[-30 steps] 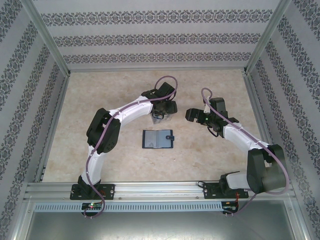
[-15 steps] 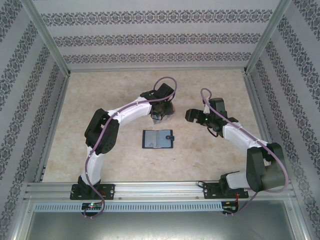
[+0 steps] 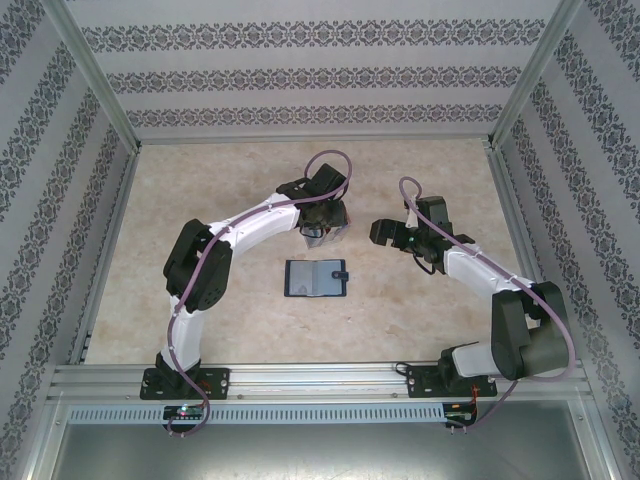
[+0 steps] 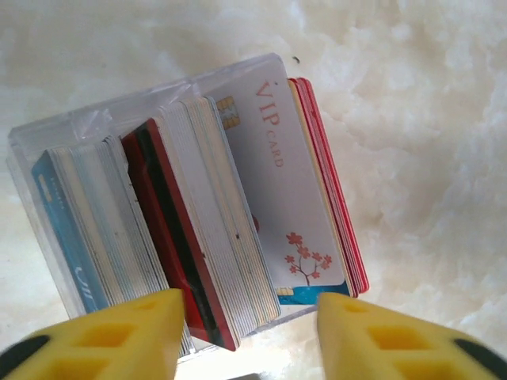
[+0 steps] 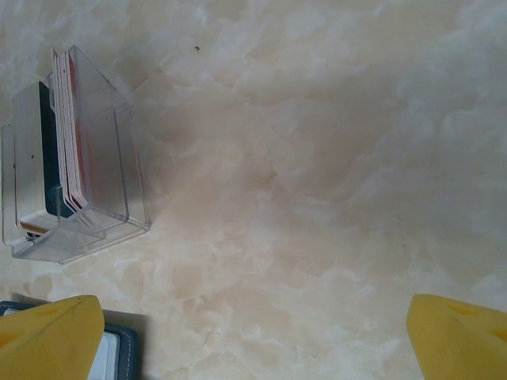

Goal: Put the credit cards into the card holder

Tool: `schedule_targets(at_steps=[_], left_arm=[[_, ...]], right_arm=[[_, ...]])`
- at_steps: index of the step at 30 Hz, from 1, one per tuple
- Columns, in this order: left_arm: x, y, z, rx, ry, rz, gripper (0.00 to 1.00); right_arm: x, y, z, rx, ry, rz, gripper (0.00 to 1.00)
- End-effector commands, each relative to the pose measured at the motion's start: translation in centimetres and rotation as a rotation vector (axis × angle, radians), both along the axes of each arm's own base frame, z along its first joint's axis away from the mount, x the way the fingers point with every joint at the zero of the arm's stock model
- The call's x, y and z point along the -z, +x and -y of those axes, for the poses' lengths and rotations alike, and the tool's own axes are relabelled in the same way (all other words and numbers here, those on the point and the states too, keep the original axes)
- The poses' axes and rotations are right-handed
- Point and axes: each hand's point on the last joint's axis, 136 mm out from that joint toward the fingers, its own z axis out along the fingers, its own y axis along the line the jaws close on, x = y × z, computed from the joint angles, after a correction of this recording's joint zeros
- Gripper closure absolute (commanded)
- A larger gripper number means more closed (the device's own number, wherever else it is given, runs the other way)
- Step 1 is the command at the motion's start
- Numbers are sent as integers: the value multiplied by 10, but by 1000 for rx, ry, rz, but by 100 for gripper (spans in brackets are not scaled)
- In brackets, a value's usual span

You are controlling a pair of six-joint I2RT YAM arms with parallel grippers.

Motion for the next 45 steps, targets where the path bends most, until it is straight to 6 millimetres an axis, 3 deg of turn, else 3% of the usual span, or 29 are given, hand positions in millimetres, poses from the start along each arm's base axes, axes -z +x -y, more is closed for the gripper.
schedule_targets(at_steps=[1,10,18,21,25,29,36,45], left_arm=[[-9,-2,-21,-46,61,22,42],[7,6,-35,-114,130,10,39],[30,10,-28,-108,105,-47,36],[31,11,-26,-109,87,-45,36],[33,10,-30,-104,94,-58,37],[33,8,-33,-90,84,-65,38],[19,4,-46,-98,23,-54,36],[-14,-8,-77,-131,-77,-27,33]], right_arm=[[-2,2,-2,-15,-26,9,2],[-1,2,-5,-23,-21,6,2],[0,4,-4,-15,-31,8,2],[-9,9,-5,-32,-31,26,2],[-24,25,-29,-126,45,38,2],[-23,50,-64,-213,220,-8,21],[-18,77,-113,-343,419,-55,24],[-14,58,-160,-422,465,-79,28]])
